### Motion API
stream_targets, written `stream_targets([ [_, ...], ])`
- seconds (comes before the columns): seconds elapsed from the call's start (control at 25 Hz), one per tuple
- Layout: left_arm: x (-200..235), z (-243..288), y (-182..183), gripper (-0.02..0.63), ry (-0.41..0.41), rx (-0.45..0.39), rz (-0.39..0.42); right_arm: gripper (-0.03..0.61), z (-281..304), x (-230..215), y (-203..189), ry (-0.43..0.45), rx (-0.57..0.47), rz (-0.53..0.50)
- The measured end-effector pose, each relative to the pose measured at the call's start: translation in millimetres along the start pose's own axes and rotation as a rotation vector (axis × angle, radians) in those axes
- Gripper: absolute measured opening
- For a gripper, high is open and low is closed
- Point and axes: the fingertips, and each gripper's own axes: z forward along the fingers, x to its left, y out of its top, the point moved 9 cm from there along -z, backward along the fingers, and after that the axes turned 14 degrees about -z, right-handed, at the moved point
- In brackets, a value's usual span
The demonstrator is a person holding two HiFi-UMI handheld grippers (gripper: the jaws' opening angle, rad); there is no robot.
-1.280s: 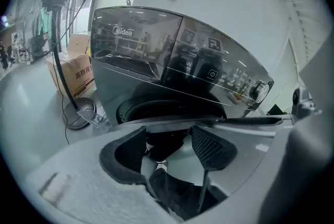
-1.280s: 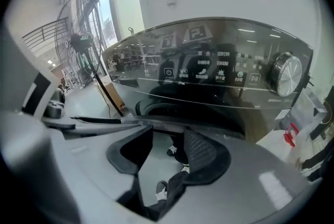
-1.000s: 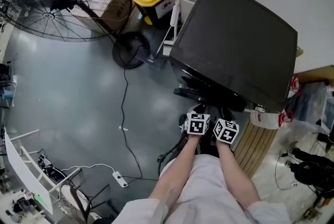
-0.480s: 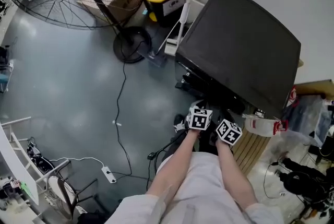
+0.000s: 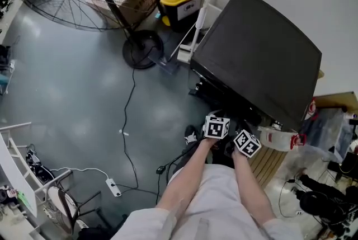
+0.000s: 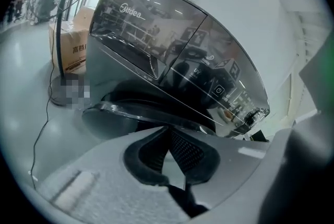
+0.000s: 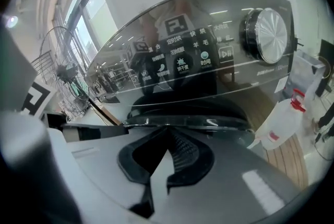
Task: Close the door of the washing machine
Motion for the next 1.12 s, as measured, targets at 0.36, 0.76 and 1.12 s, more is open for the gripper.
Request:
stream_targets([
  [0.36, 5.3, 5.0, 5.6, -0.005, -0.071, -0.066, 0.102, 0.002, 3.5, -0.6, 4.6, 0.003, -0.014, -0.029],
  [0.76, 5.5, 9.4, 8.7, -0.003, -0.102, -0.035, 0.055, 0.002, 4.5, -7.7, 5.9, 0.021, -0.008, 0.015],
  [1.12, 5.2, 13.7, 11.9, -0.002, -0.105, -0.040, 0.128, 0.003, 9.0, -6.6, 8.9, 0.018, -0.010, -0.024],
])
